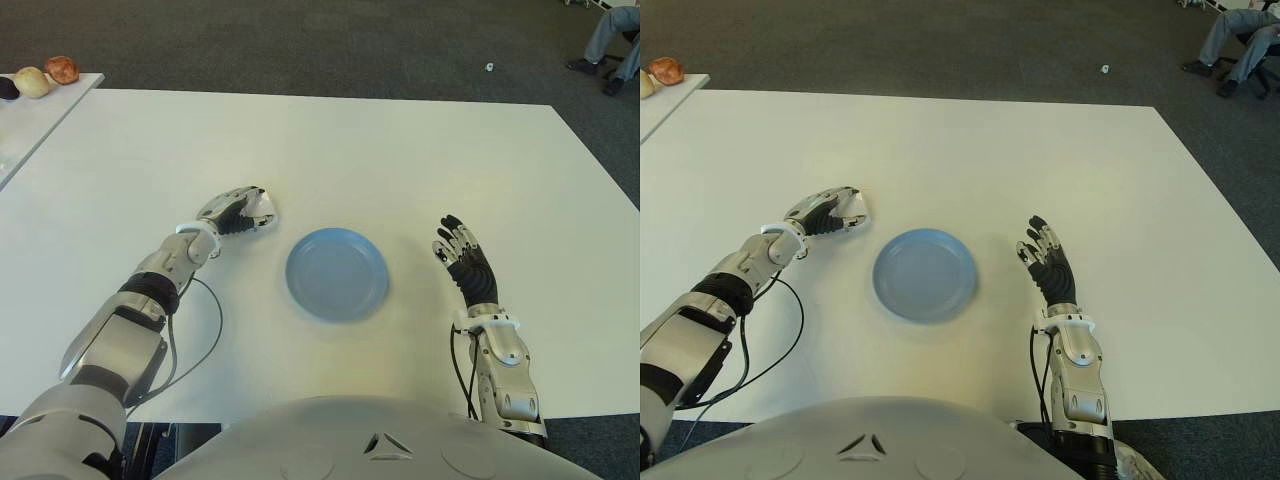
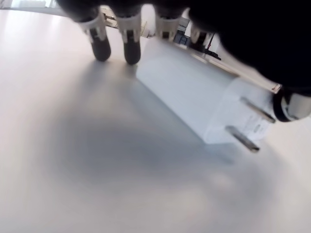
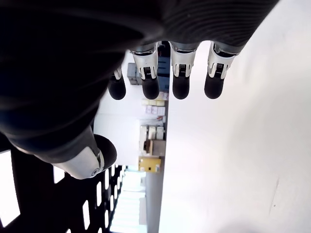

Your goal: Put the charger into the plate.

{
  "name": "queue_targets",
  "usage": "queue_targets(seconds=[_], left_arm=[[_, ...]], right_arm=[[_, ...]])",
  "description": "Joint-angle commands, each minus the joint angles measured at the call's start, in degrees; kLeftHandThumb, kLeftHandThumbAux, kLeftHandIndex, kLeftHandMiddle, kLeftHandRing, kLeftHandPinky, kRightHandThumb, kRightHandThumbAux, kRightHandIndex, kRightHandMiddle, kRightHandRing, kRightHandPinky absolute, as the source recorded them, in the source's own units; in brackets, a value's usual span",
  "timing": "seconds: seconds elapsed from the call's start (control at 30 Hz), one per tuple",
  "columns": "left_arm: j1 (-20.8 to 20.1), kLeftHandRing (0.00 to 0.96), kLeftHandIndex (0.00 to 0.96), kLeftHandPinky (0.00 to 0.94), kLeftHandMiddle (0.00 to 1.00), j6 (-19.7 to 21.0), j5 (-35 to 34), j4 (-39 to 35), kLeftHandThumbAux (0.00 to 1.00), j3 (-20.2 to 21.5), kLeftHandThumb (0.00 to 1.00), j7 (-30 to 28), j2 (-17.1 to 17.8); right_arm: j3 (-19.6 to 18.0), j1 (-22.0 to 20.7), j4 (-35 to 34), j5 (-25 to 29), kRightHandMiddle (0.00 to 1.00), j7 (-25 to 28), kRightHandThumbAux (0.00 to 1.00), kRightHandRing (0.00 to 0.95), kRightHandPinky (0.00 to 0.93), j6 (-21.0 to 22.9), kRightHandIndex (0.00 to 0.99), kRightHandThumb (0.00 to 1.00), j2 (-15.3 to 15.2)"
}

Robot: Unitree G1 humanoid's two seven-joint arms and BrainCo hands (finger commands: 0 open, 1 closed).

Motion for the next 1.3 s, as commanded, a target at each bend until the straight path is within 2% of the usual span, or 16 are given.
queue_targets(seconds=[0.03,0.43,0.9,1.1,1.3], left_arm=[[0.4,0.000,0.000,0.000,0.000,0.6,1.2,2.6,0.285,-1.4,0.208,-0.4,-0.7],[-0.6,0.000,0.000,0.009,0.000,-0.9,2.2,4.7,0.288,-3.4,0.211,1.0,-0.5],[-2.7,0.000,0.000,0.006,0.000,-3.9,8.3,7.2,0.282,-9.4,0.191,5.8,0.8],[-4.3,0.000,0.000,0.059,0.000,-5.9,12.1,9.2,0.295,-13.0,0.215,11.0,1.7],[-5.3,0.002,0.000,0.090,0.000,-5.9,13.8,11.6,0.298,-14.9,0.234,14.5,1.7]], right_arm=[[-0.3,0.5,-0.2,0.8,0.083,0.6,0.629,0.066,0.052,-0.6,0.003,0.017,-0.1],[-0.4,0.7,-0.4,1.2,0.094,1.0,0.621,0.075,0.058,-1.0,0.006,0.022,-0.2],[-0.7,0.8,-0.5,1.4,0.099,1.4,0.625,0.082,0.065,-1.8,0.004,0.009,-0.2],[-0.8,0.7,-0.1,1.5,0.106,1.8,0.604,0.088,0.068,-2.8,0.007,0.003,-0.4],[-0.7,1.0,-0.3,1.5,0.112,2.3,0.590,0.093,0.070,-3.4,0.010,0.000,-0.5]])
